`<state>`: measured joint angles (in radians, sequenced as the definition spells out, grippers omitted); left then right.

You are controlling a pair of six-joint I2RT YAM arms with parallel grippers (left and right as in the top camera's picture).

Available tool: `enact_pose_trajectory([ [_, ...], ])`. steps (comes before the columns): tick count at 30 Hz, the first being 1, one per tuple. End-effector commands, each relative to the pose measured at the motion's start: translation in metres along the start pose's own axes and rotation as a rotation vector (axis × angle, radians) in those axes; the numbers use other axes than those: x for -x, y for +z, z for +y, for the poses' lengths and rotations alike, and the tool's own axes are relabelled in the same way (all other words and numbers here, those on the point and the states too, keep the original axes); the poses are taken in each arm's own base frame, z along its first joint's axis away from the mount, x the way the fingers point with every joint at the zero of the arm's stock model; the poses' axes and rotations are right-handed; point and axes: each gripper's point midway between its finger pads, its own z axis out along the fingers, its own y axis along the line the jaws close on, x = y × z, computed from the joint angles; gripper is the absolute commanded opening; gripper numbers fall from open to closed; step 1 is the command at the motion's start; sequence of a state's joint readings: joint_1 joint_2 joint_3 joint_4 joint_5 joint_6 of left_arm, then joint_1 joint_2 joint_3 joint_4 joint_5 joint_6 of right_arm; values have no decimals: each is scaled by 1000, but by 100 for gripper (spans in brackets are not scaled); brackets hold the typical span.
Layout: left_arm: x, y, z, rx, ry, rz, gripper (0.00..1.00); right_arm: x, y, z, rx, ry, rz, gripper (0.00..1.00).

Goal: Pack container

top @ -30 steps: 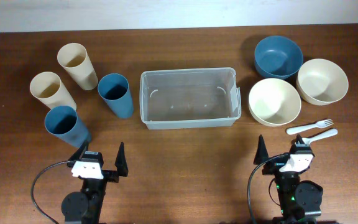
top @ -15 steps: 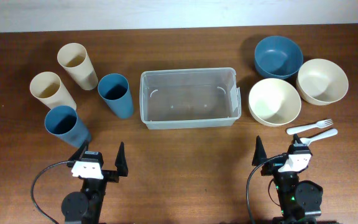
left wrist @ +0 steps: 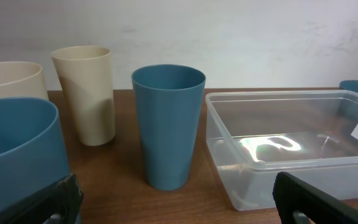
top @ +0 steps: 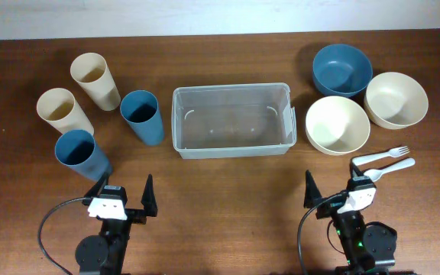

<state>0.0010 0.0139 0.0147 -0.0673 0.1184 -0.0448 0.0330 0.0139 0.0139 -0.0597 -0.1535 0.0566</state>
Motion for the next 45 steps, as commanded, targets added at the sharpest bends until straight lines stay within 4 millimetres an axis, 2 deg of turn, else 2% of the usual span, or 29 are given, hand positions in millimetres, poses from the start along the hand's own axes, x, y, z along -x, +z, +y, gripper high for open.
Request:
enact_pose_trajectory([
  [1, -3, 0, 1, 8, 18, 7, 100, 8, -2, 13, 78, 3, -18, 99],
  [10, -3, 0, 1, 8, 18, 7, 100, 39, -18, 17, 70, 7, 11, 99],
  [12, -3, 0, 1, 8, 18, 7, 100, 52, -25, 16, 57, 4, 8, 99],
  [19, -3, 0, 1, 8, 18, 7, 100, 89, -47, 6, -36, 6, 15, 99],
  [25, -3, 0, 1, 8, 18, 7, 100, 112, -59, -6, -133, 17, 128, 99],
  [29, -3, 0, 1, 8, 18, 7, 100, 116, -52, -21, -217, 21, 278, 99],
  [32, -3, 0, 1, 8, 18, 7, 100, 112, -35, -27, -243, 26, 449, 99],
  [38, -3, 0, 1, 8, 18, 7, 100, 105, -9, -21, -197, 66, 769, 98],
  [41, -3, 0, 1, 8, 18, 7, 100, 113, 0, -8, -127, 108, 869, 99],
  [45, -3, 0, 1, 8, 18, 7, 100, 113, 15, -14, -148, 105, 956, 99],
])
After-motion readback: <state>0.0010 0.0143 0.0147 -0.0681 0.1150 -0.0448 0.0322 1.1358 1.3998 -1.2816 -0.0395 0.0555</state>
